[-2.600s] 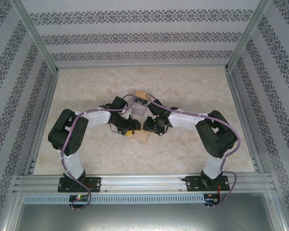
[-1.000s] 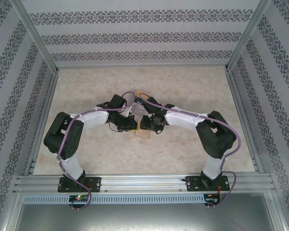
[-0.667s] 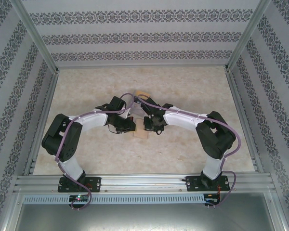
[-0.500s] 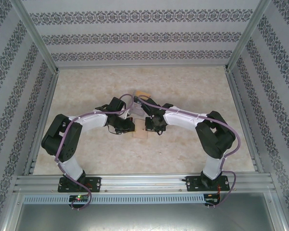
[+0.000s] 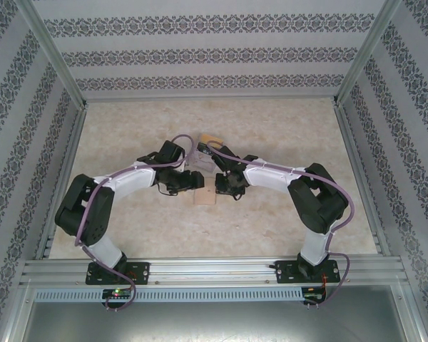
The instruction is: Take the credit cards out of the card holder
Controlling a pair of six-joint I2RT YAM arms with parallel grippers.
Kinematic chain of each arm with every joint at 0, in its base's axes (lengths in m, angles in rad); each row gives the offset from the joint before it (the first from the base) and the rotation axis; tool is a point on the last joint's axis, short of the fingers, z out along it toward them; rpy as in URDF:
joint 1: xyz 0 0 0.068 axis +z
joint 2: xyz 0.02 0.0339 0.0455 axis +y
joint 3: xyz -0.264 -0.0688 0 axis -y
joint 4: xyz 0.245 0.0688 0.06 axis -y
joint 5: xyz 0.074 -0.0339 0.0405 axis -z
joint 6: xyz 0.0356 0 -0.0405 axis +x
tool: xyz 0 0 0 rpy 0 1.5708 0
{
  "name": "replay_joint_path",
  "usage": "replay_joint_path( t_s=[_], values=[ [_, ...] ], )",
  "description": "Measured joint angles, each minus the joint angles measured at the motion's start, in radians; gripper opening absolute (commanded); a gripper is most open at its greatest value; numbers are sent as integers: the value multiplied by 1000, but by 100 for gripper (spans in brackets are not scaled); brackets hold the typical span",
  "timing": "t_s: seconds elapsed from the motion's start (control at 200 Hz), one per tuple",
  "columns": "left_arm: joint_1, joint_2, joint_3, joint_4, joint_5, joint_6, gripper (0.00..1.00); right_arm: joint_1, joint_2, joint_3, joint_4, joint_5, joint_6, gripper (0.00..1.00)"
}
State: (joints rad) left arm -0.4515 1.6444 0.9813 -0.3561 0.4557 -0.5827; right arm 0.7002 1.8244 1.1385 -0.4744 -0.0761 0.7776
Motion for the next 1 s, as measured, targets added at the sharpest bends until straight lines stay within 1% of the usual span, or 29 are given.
replay_joint_path(
  t_s=[0.08,0.105,0.135,0.15,0.205,0.36,0.52,0.659,0.729,0.879,0.999],
  values=[
    [2,-25,5,0,-48,-3,91,0,0,0,19,-10,-1,21],
    [2,-31,6,-1,-63,-2,93,0,0,0,26,-12,-2,19],
    [2,-39,8,-3,-82,-3,96,0,0,-1,35,-15,-8,12],
    [3,-41,8,-3,-93,-4,100,0,0,-1,38,-16,-3,9],
    [6,-48,12,-11,-125,-2,99,1,0,-2,43,-13,-20,6],
    [41,-51,22,-33,-203,2,99,41,-22,5,11,63,-64,5],
    [107,-56,24,-40,-245,12,99,89,-97,12,-3,79,-97,5],
    [173,-66,34,-52,-262,24,99,92,-167,15,19,53,-105,7],
    [202,-67,46,-56,-269,25,99,92,-179,31,26,35,-105,8],
    [250,-82,50,-55,-270,13,99,89,-150,89,67,-23,-104,8],
    [259,-97,50,-56,-270,3,99,84,-101,125,88,-50,-103,8]
  ],
)
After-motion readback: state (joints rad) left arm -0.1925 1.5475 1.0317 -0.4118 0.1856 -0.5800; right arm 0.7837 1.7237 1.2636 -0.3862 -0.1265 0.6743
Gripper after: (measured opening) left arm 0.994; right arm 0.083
